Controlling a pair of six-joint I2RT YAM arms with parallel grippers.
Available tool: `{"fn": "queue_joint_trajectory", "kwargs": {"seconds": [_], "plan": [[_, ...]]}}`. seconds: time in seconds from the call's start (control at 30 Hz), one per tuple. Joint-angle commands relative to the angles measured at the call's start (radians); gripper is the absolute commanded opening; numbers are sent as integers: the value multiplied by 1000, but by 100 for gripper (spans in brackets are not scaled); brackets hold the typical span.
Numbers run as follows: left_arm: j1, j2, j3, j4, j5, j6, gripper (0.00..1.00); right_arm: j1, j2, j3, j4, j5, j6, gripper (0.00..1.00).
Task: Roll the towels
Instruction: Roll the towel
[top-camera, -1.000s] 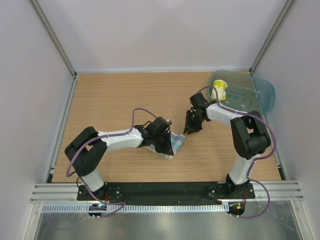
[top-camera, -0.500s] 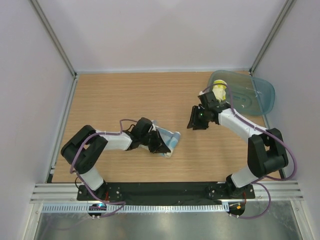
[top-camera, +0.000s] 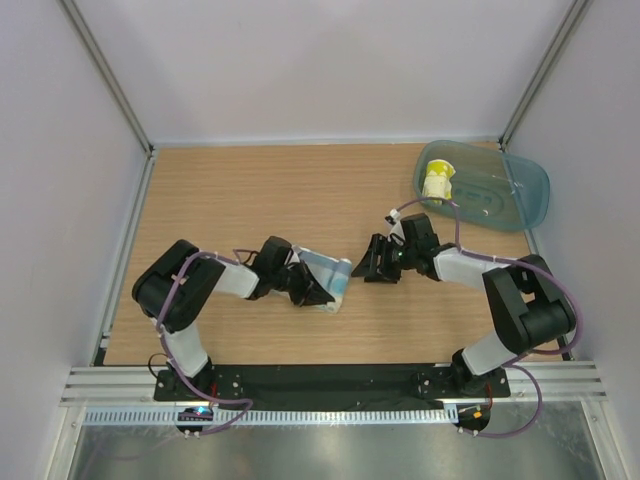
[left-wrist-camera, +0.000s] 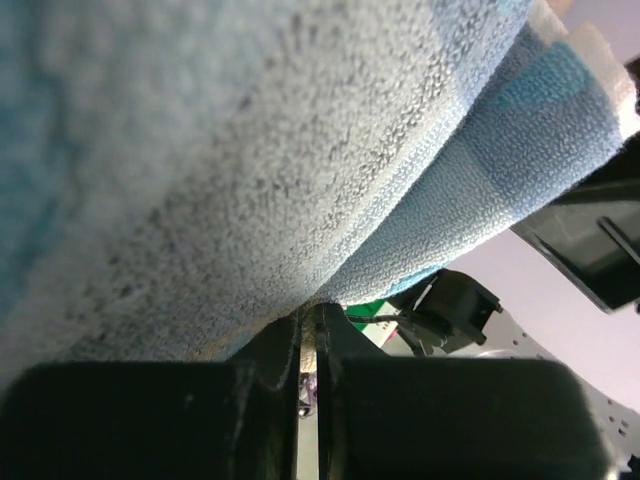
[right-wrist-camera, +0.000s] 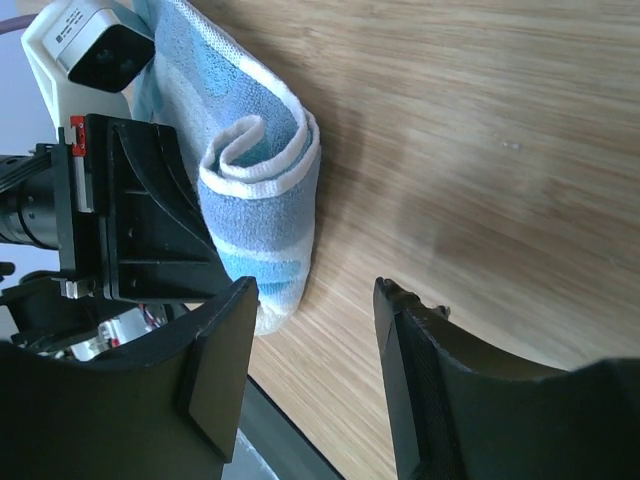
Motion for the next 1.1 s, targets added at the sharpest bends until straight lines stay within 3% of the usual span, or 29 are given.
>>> {"fn": "queue_joint_trajectory", "kwargs": {"seconds": [0.0, 0.73, 1.07], "plan": [[30, 68, -48, 1, 3, -46, 1, 3, 42, -27, 208, -63, 60, 57], [76, 128, -5, -52, 101, 38, 0, 93, 291, -53, 596, -48, 118, 57], [94, 125, -5, -64, 123, 52, 0, 107, 315, -137, 837, -55, 207, 61]]}}
